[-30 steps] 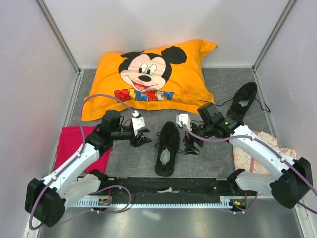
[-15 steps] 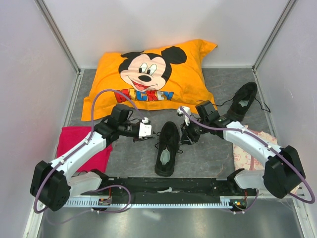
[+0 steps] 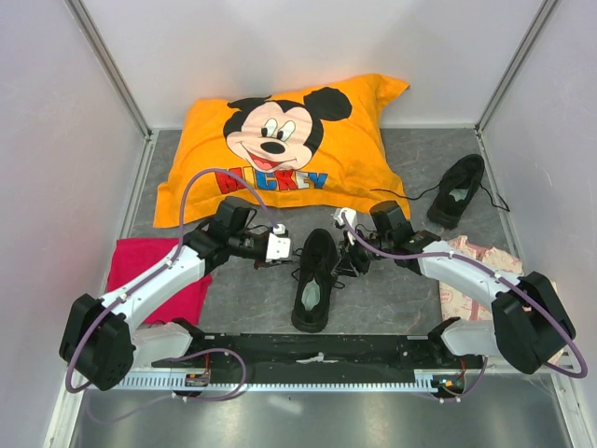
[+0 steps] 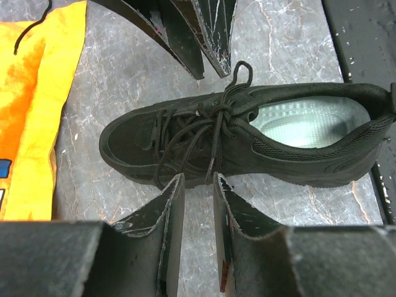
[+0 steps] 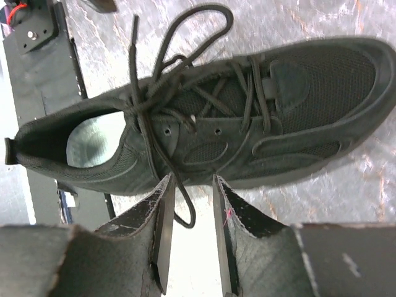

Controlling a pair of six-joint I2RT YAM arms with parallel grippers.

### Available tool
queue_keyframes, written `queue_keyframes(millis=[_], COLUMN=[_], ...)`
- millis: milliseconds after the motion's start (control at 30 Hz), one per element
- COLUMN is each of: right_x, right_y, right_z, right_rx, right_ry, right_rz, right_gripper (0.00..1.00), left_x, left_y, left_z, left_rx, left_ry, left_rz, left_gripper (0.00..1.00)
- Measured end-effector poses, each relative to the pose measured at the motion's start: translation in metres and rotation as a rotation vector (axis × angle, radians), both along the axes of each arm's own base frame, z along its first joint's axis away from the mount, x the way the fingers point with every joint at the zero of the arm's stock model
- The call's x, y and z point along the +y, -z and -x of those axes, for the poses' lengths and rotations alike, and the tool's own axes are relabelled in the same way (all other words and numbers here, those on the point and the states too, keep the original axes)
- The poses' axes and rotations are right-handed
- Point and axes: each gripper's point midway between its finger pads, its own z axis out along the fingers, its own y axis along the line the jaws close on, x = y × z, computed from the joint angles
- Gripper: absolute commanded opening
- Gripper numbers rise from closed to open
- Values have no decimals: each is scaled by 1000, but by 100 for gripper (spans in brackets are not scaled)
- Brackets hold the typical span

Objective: Tie the shoes

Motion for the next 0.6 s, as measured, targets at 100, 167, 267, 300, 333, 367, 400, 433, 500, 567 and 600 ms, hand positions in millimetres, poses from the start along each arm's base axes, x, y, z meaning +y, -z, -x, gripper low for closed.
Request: queue_keyframes(millis=[100,167,267,300,333,367,400,433,500,567,600], right_x=[3,5,8,9,9,10,10,10,11,11,12], right_y=[-4,-4,-4,-4,-3,-2,-2,-2,-1,-1,0], right_z=[-1,0,3,4,5,6,7,7,8,10,10], right_rx=[-20,-30,-37,-38,-38,-38,-38,-40,-44,-45,-46], right_ry=[-16,-28,-49,-56,-60,-67,-73,-77,-85,-91,-94], right_rz=[-20,-27,-30,-30,-29,-29,-29,-28,-26,-23,-22], right_gripper=[39,39,39,39,39,39,39,39,39,39,39], left_x=[1,1,0,0,0,0,0,-1,-1,-1,-1], left_y=[1,0,-1,-1,-1,-1,-2,-2,-3,-3,-3], left_z=[-2,-3,-4,-4,-4,-5,-5,-5,-6,-6,-6], left_rx=[-6,-7,-6,-5,-6,-6,-5,-5,-4,-3,-2], left_ry=[-9,-14,-19,-20,-21,-22,-23,-24,-27,-30,-32], left_rz=[-6,-6,-2,-1,0,1,2,4,7,9,9], left_gripper=[31,31,31,31,31,31,31,31,31,31,31])
